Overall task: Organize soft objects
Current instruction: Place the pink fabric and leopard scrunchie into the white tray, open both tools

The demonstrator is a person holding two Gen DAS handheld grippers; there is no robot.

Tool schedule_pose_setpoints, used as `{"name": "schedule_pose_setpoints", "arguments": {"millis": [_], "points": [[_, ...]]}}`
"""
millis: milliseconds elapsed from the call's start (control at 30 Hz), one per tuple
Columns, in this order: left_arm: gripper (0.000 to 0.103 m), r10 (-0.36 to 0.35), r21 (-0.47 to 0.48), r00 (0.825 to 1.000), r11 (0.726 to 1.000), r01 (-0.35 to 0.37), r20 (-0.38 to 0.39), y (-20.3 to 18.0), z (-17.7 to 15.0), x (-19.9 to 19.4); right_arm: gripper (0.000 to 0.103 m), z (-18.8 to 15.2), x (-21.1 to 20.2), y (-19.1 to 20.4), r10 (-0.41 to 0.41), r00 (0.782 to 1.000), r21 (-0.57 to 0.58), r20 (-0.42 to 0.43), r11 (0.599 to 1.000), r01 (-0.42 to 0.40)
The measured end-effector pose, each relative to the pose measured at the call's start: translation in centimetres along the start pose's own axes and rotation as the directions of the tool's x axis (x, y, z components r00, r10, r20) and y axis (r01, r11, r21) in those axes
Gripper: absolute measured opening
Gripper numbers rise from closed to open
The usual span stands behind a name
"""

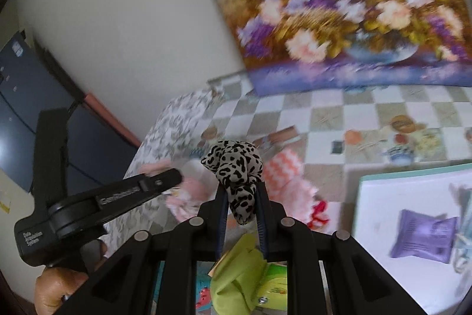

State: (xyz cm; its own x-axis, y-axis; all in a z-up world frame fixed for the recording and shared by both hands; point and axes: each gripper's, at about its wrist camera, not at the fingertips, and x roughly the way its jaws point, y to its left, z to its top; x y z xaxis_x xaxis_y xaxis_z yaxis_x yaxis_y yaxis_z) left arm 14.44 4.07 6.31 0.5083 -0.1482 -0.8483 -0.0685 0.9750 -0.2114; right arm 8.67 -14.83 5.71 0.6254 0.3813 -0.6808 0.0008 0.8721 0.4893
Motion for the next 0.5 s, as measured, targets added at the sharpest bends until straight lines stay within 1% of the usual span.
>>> {"name": "schedule_pose_setpoints", "arguments": {"millis": [100, 200, 300, 367, 500], "points": [[0.019, -0.012, 0.034, 1.0, 0.999, 0.012, 0.026, -1.4, -0.1, -1.2, 0.019, 0.5, -1.9, -1.6, -0.066, 0.997, 0.032, 0.031, 0.997, 0.065], [0.019, -0.029, 0.067, 0.999, 0.997, 0.027, 0.038, -2.8, -0.3, -1.8, 0.019, 0.9, -3.8, -4.1, -0.147, 0.987, 0.085, 0.058, 0.986, 0.142], [0.019, -0.051, 0.103, 0.998, 0.994, 0.047, 0.035, -4.5, -0.7, -2.0, 0.019, 0.9, -5.3, -7.3, -0.253, 0.965, 0.153, 0.063, 0.958, 0.242], [0.019, -0.064, 0.122, 0.998, 0.991, 0.06, 0.026, -5.5, -1.2, -1.9, 0.019, 0.7, -6.0, -9.4, -0.302, 0.952, 0.2, 0.058, 0.937, 0.285], [0.019, -0.086, 0.179, 0.996, 0.98, 0.085, -0.003, -8.4, -2.4, -1.5, 0.019, 0.3, -7.7, -13.8, -0.411, 0.911, 0.276, 0.034, 0.88, 0.386]]}}
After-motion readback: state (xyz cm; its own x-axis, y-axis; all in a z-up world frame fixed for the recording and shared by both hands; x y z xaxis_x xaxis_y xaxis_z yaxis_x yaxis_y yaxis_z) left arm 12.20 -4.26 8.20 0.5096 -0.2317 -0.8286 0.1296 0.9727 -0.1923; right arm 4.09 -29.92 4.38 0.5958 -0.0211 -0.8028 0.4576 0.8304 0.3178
